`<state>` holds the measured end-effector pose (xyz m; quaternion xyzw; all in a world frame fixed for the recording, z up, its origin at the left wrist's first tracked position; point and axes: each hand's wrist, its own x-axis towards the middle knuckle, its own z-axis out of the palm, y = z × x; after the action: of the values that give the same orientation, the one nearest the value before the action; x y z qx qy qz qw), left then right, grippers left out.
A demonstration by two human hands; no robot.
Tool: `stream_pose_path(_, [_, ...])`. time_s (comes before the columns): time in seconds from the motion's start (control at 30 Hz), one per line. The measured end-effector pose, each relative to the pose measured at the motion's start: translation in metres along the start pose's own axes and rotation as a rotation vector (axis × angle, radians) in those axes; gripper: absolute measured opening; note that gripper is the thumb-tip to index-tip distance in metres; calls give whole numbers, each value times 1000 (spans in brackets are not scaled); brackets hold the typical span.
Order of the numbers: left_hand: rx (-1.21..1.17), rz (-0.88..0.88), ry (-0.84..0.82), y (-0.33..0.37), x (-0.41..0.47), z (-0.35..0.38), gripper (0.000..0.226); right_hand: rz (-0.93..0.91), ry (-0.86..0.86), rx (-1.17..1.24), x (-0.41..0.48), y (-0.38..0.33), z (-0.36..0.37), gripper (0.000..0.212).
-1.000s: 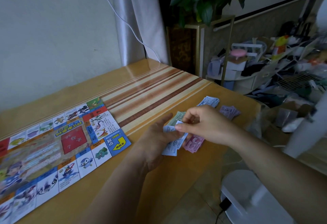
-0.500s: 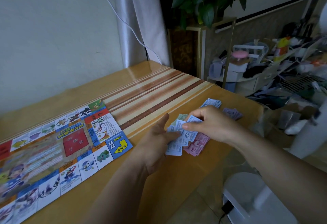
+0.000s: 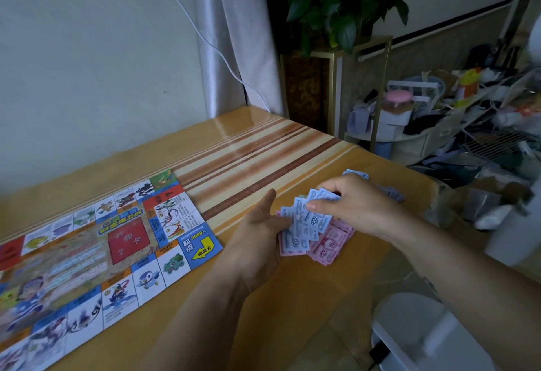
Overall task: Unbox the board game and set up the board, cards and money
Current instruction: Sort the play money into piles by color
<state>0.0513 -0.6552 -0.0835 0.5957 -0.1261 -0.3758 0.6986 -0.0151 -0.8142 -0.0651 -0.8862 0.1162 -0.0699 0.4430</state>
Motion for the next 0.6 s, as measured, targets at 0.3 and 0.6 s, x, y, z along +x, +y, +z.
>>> stream_pose_path(0.3, [58,14,117,2,8,4,58,-5,15,-29,12,2,4,37])
stream_pose_path(0.6, [128,104,154,8,17,-3,45,159,396,-102,72,51,-49,27])
